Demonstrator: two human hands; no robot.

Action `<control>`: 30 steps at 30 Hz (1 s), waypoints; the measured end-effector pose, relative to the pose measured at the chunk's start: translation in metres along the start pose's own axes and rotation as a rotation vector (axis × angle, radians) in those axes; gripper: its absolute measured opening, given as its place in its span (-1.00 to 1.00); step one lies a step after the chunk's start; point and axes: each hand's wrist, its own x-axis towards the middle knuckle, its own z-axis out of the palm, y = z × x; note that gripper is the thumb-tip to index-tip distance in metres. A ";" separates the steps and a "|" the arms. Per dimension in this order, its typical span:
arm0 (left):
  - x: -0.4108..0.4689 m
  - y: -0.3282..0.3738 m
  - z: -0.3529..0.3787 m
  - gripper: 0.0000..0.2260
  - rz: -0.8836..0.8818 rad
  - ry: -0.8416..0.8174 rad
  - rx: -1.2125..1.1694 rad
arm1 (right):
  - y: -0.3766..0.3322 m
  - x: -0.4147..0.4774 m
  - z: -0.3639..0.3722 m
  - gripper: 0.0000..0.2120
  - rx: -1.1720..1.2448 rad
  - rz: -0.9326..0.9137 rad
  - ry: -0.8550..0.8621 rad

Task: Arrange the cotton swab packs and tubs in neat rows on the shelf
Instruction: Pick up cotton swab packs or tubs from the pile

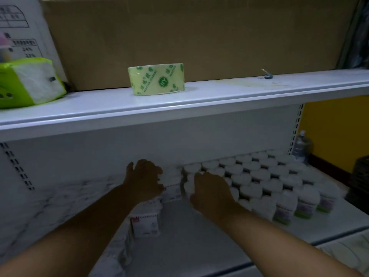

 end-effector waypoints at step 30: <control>-0.345 -0.444 -0.013 -0.41 -0.472 -0.082 0.053 | -0.503 0.023 0.030 -0.39 -0.019 -0.751 -0.362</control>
